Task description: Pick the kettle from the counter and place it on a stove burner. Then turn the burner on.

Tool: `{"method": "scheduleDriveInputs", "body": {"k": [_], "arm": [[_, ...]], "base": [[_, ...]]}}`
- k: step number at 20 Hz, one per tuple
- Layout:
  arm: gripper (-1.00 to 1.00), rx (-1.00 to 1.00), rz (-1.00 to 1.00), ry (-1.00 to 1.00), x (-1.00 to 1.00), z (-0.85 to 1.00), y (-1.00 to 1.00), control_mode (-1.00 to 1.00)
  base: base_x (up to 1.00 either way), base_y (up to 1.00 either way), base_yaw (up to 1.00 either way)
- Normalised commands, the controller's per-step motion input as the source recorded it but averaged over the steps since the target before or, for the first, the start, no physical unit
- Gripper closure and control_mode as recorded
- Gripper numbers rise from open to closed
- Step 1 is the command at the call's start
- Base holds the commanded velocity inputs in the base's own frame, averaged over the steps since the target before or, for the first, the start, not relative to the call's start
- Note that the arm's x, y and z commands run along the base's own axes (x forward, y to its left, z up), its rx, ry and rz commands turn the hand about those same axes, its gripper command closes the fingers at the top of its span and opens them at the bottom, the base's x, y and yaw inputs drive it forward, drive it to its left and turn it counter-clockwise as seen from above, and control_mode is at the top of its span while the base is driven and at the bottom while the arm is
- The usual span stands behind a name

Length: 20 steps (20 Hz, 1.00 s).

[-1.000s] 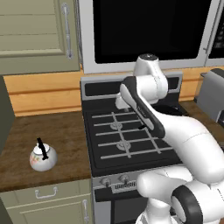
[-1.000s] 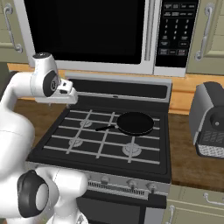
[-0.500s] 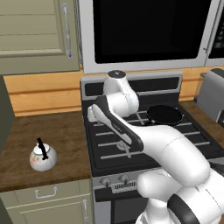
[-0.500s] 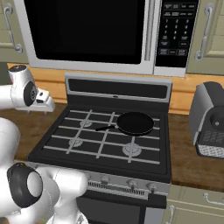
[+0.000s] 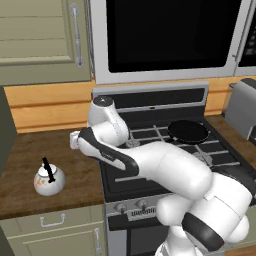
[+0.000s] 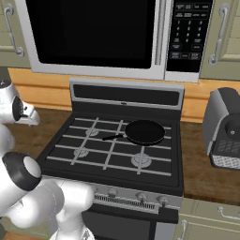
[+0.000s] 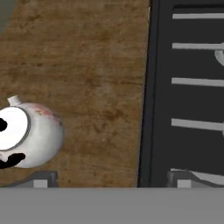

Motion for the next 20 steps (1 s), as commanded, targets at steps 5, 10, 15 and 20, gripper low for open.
{"method": "scheduleDriveInputs", "body": {"k": [5, 10, 15, 20], "arm": [[-1.0, 0.05, 0.15, -0.01, 0.03, -0.03, 1.0, -1.0], [-1.0, -0.01, 0.2, 0.05, 0.0, 0.0, 0.89, -1.0], [-1.0, -0.03, 0.05, 0.04, 0.21, -0.14, 0.25, -1.0], [-1.0, -0.04, 0.0, 0.22, 0.42, -0.22, 0.33, -1.0]], "base": [[0.0, 0.0, 0.0], [0.0, 0.0, 0.0], [0.0, 0.0, 0.0], [0.0, 0.0, 0.0]]}}
